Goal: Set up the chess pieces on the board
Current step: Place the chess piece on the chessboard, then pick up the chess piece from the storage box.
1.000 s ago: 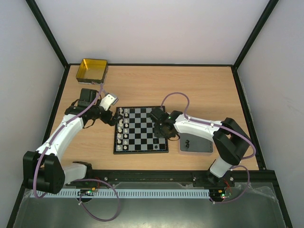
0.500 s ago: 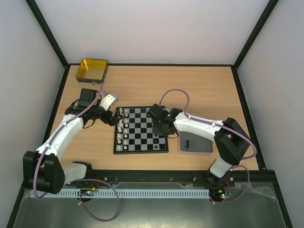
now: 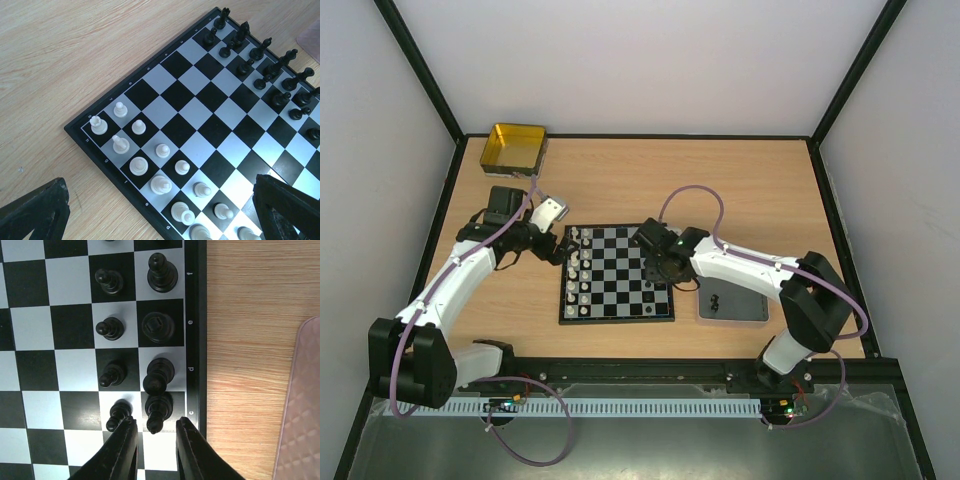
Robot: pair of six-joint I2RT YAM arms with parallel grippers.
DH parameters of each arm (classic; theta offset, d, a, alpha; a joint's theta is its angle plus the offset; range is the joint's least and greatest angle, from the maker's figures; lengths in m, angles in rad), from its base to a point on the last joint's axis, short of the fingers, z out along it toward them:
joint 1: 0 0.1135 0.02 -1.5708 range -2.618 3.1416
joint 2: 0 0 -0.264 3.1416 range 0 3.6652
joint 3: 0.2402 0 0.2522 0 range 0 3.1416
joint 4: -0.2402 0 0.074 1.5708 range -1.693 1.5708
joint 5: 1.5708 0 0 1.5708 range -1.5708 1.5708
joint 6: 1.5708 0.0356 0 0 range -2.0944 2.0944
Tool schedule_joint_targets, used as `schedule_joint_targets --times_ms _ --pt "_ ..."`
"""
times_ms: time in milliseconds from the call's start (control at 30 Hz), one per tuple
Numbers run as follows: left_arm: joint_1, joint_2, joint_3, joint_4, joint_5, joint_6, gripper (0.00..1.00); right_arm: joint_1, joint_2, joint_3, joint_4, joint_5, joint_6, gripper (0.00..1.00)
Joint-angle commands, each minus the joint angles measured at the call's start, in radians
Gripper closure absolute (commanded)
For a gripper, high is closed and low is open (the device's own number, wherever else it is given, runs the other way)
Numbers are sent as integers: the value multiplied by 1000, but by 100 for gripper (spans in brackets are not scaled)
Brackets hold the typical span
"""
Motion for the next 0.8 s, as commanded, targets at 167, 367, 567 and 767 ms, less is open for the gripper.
schedule_joint_targets --times_ms 167,367,567,767 --pt "-5 -7 -15 -14 12 10 1 -16 -159 -29 -135 136 23 79" --pt "-4 11 -10 -10 12 13 1 -162 -329 -150 -190 122 8 78" --pt "-5 18 -9 -12 14 13 1 -215 -389 -285 -144 55 3 73" --pt "-7 23 -8 -16 14 10 1 -228 -399 -358 -101 33 2 65"
